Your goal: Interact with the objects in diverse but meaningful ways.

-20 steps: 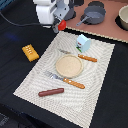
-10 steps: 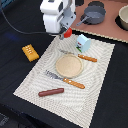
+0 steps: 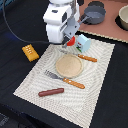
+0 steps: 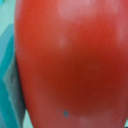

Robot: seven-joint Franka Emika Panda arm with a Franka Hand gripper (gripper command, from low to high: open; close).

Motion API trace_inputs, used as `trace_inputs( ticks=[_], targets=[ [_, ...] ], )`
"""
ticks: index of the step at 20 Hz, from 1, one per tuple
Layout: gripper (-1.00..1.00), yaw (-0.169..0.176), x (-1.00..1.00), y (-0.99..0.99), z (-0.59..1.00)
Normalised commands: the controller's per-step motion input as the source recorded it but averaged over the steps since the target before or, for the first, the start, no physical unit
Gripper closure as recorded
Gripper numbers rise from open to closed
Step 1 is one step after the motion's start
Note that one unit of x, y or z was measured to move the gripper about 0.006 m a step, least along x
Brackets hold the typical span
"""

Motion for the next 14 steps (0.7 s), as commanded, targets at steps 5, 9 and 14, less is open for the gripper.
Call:
trace_inputs(
  ticks=[5, 9, 14],
  targets=[
    [1.0, -0.028, 0.78, -0.5, 0.0],
    [1.0, -0.012, 0.81, -0.44, 0.0],
    [1.0, -0.008, 0.66, -0.27, -0.04]
  ],
)
